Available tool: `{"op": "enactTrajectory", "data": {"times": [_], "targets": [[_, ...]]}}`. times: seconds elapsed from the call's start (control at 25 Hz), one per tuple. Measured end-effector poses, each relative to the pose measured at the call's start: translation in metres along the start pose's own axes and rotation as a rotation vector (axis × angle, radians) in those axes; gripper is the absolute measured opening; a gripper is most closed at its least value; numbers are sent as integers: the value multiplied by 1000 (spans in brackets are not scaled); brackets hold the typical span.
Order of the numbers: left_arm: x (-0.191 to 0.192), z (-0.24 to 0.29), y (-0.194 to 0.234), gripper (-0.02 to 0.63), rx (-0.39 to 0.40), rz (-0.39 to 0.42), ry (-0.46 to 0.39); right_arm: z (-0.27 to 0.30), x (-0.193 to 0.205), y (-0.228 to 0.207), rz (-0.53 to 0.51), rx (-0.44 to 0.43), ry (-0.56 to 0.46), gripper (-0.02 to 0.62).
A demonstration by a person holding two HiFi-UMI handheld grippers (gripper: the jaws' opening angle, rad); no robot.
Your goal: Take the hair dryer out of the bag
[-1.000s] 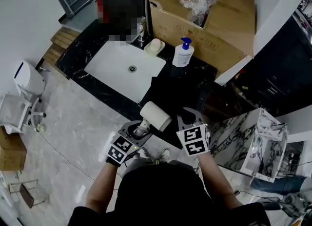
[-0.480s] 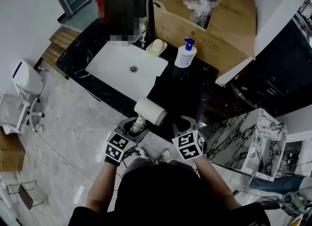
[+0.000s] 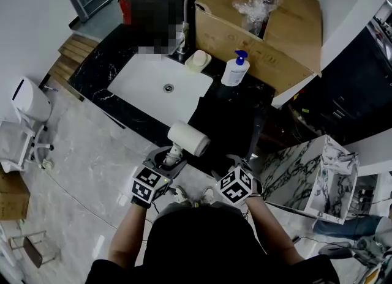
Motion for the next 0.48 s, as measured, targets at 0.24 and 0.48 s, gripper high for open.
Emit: {"op": "enactTrajectory", "data": {"times": [0.24, 0.48], "targets": [[-4, 1, 8, 225, 6, 8, -12, -18, -9, -4, 81, -10, -55, 260], [-13, 8, 14, 225, 12, 2, -32, -37, -17, -11, 191, -10, -129, 262]]}}
Point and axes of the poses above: the fingertips, and each gripper's own axes: z forward along the fingers, y to its left, x out of its underside, the point moved 2 cm from there along -z, backward along the fingers, and after that the axes turned 5 degrees about x, right-handed, at the moved point
